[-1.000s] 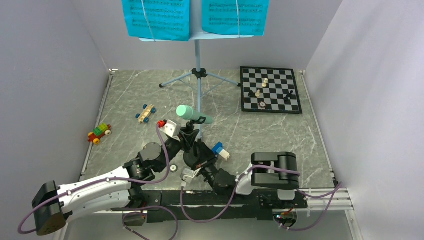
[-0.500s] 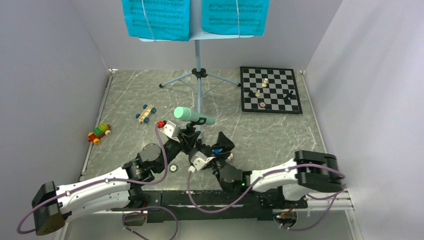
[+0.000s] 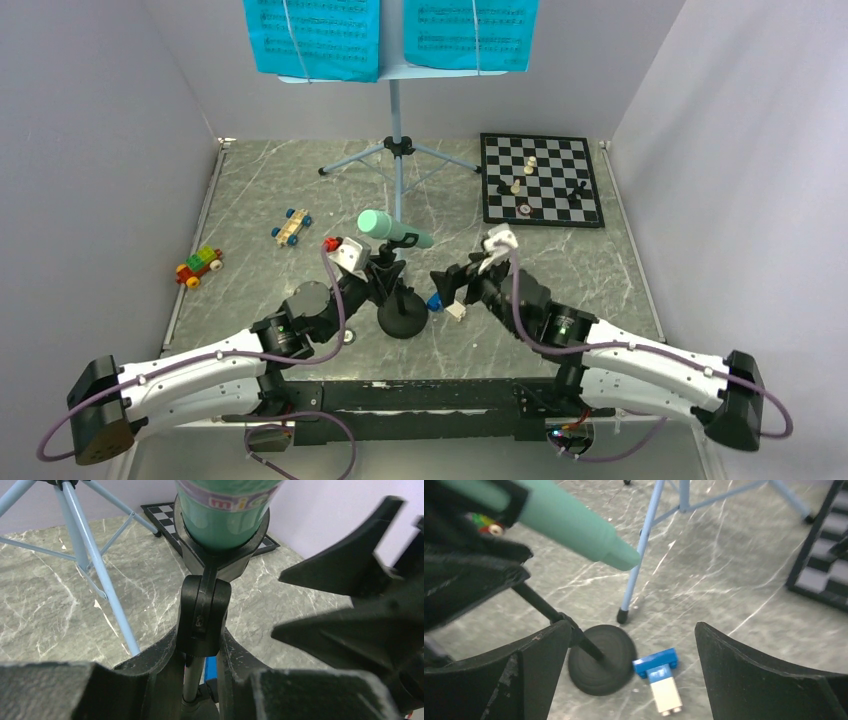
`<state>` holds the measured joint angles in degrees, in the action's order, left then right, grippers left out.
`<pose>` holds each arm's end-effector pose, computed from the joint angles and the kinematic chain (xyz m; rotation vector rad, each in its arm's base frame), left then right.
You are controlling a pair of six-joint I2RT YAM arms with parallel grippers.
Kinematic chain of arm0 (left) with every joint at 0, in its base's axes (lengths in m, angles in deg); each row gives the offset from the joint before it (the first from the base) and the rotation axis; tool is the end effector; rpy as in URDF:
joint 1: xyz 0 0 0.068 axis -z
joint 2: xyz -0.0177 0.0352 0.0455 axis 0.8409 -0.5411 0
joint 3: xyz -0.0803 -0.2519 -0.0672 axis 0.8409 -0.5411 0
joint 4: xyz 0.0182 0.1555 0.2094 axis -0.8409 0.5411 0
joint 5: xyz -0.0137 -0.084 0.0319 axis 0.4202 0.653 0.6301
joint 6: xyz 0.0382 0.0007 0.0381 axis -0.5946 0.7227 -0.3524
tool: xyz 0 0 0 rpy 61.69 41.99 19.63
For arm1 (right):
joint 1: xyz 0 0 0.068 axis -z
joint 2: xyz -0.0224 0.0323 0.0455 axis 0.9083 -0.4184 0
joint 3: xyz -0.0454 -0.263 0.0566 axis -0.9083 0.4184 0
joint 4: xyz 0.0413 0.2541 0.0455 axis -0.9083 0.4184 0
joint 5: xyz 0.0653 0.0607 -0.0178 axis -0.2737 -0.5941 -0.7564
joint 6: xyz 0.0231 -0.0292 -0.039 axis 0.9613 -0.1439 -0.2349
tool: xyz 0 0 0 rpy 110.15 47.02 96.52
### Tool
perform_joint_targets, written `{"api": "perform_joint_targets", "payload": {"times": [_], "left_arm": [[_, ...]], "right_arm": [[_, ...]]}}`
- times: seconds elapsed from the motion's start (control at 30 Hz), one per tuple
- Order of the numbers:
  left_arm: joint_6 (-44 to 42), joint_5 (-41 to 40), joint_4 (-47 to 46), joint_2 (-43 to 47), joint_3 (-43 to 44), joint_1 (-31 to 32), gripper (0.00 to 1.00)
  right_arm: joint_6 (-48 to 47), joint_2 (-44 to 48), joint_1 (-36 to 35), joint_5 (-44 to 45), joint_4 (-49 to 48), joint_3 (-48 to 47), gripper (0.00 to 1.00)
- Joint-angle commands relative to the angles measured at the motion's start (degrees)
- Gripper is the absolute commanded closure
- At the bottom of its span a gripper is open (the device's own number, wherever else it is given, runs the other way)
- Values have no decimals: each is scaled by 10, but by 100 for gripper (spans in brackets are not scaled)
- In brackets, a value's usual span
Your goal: Pack up the instrument practice props
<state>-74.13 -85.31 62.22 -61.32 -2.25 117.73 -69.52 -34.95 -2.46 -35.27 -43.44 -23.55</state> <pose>0.1081 -0.1633 0.2786 0.3130 1.5326 -0.7386 0.0924 0.1735 0.2873 -0.4185 1.6737 0.5113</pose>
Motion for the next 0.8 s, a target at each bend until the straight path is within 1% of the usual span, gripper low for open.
{"api": "perform_joint_targets", "payload": {"times": [0.0, 0.1, 0.23, 0.47, 0.6, 0.67, 0.77], "left_arm": [[-27, -4, 71, -29, 16, 2, 100], [-32, -3, 69, -45, 29, 3, 100], [-36, -9, 74, -65, 50, 8, 100], [-38, -9, 73, -81, 61, 12, 100], [-33, -6, 64, -81, 53, 14, 100], [-31, -4, 61, -82, 51, 14, 100], [-30, -3, 60, -81, 49, 16, 100]], "right_arm": [[253, -3, 125, -277, 41, 4, 2], [312, -36, 163, -369, 7, 9, 2], [386, -79, 194, -453, -66, 28, 3], [466, -130, 239, -531, -178, 77, 11], [470, -166, 243, -551, -200, 72, 19], [478, -182, 245, -562, -225, 73, 24], [497, -203, 249, -576, -271, 76, 28]]}}
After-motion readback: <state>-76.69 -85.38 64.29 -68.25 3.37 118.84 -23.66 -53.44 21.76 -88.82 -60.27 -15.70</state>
